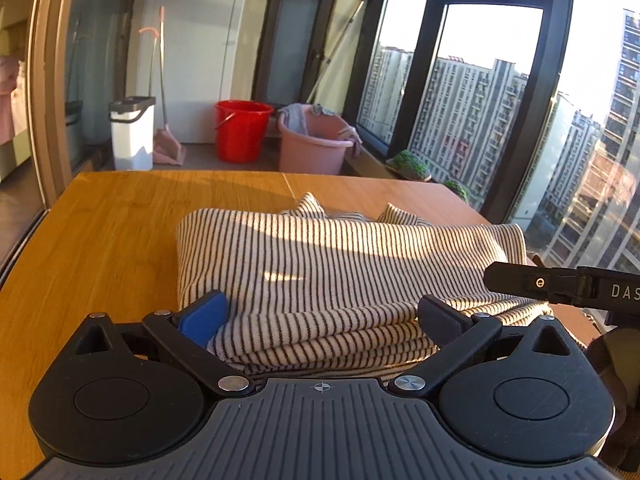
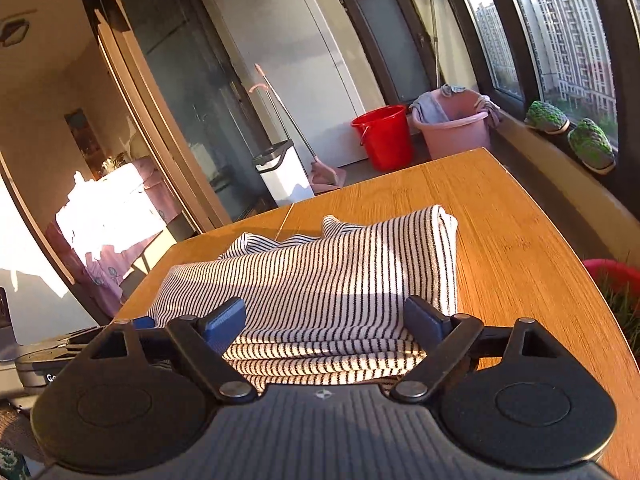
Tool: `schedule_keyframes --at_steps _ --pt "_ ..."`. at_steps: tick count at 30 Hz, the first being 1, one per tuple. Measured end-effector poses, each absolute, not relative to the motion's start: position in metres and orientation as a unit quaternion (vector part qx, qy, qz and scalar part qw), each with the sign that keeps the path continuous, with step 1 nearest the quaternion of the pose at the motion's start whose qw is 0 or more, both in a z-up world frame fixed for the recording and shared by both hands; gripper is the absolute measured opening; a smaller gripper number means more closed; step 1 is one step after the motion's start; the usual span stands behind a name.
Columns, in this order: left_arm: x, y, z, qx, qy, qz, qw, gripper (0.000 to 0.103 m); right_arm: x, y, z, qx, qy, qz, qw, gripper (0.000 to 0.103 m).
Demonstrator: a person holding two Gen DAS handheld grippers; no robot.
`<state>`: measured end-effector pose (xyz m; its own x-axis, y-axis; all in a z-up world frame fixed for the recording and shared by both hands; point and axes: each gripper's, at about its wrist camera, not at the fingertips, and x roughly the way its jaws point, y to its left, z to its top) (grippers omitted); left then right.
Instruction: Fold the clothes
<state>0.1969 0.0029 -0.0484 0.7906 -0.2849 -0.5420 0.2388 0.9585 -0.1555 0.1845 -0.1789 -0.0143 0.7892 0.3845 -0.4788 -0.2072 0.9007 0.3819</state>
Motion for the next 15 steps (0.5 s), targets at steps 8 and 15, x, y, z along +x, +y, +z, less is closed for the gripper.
schedule_keyframes --at_steps 8,15 --pt "0.193 0.011 -0.047 -0.062 0.282 -0.138 0.947 0.103 0.184 -0.177 -0.013 0.148 0.286 0.174 0.931 0.099" --pt "0.19 0.016 -0.049 -0.072 0.28 -0.145 0.946 0.103 0.185 -0.173 -0.011 0.137 0.29 0.176 0.931 0.103"
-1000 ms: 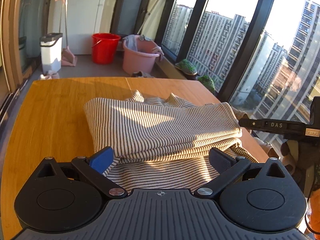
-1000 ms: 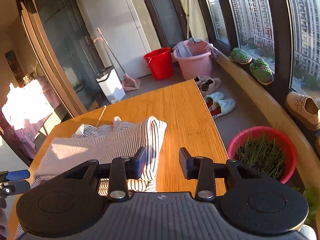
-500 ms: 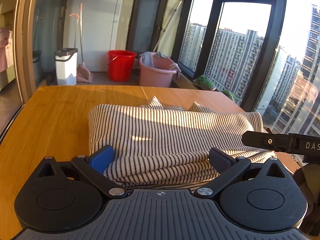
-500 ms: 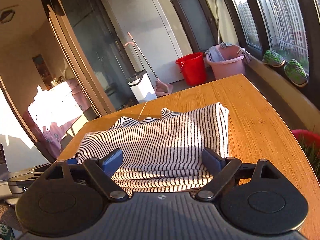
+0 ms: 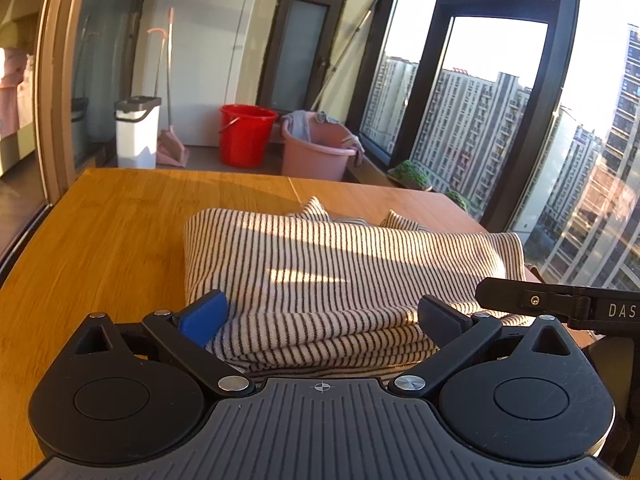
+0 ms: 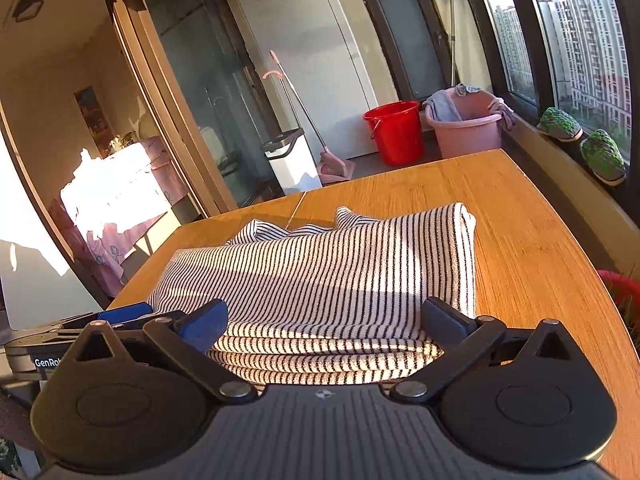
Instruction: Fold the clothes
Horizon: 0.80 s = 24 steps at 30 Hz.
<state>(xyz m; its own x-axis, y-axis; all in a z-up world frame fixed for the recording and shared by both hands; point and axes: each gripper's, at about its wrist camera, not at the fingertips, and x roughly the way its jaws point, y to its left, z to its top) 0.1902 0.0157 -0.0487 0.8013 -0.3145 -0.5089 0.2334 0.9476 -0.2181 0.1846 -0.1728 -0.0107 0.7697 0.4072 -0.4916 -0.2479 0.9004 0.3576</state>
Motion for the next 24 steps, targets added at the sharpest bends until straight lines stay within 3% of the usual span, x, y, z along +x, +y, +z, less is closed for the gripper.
schedule_keyframes --at_steps 24 --pt "0.1908 0.0241 -0.0512 -0.087 0.277 -0.153 0.945 0.103 0.1855 -0.1714 -0.0093 0.141 0.29 0.177 0.93 0.103"
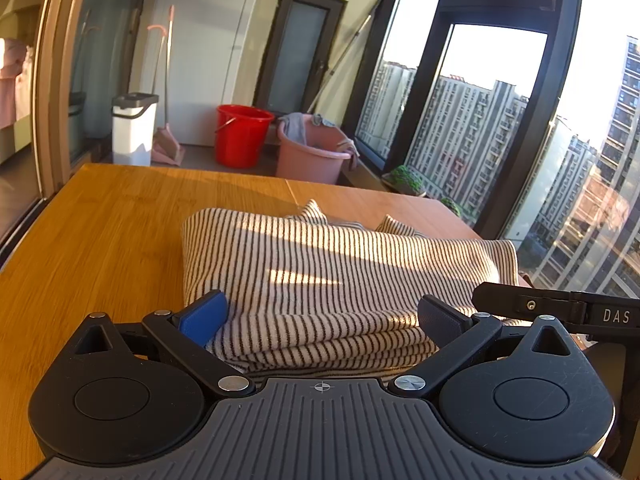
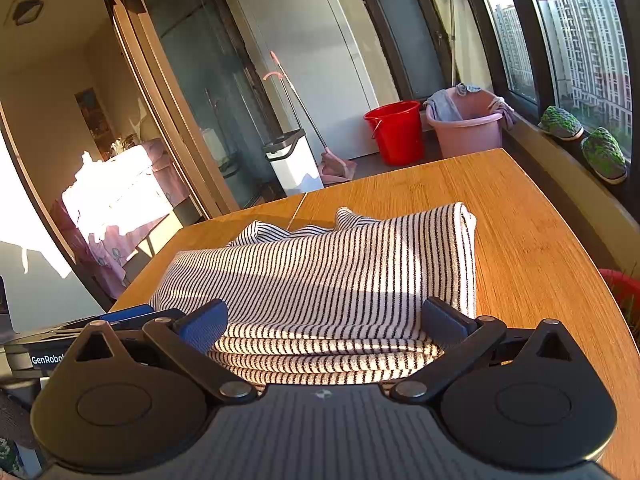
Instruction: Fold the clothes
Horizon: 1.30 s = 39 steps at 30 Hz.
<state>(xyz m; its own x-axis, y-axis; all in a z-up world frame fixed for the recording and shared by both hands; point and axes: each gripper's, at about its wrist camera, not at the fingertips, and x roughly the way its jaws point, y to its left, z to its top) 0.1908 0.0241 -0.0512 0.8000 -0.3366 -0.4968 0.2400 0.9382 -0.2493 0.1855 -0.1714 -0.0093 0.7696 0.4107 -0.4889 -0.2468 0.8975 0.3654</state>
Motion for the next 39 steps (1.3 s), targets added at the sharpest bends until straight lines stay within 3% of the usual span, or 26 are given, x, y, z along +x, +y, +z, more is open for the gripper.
schedule_keyframes --at_steps 39 --pt "0.1923 0.0279 -0.0509 -0.096 0.276 -0.156 0.944 0.103 0.1851 -0.1648 -0.0086 0.108 0.304 0.186 0.928 0.103"
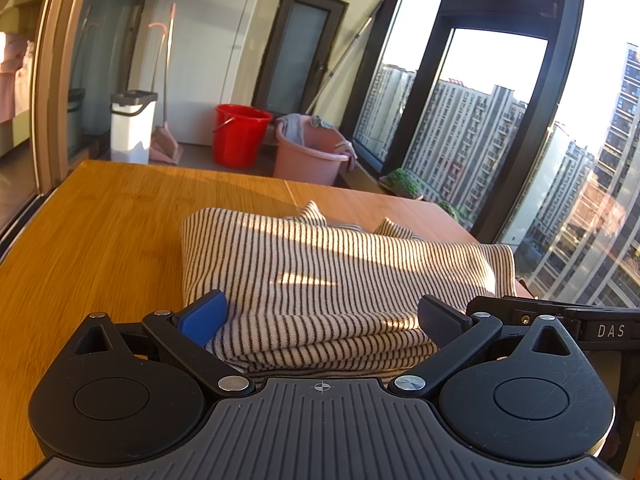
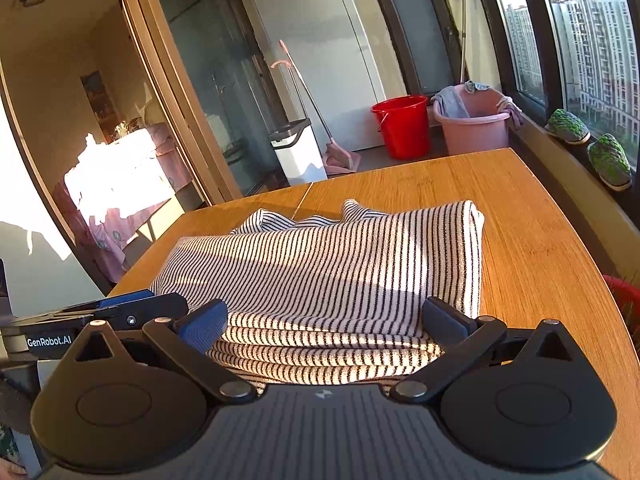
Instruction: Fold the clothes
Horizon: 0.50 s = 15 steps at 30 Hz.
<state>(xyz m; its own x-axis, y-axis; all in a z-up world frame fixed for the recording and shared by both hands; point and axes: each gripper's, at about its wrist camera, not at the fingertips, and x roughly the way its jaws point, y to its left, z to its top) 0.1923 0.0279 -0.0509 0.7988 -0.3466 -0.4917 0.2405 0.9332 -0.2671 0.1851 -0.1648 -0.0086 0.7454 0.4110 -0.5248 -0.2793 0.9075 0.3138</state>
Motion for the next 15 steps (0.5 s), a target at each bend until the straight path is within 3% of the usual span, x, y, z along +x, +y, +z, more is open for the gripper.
schedule_keyframes --at_steps 15 --pt "0.188 0.04 -0.051 -0.1 0.282 -0.155 0.941 0.103 0.193 -0.158 -0.007 0.087 0.309 0.2 0.926 0.103"
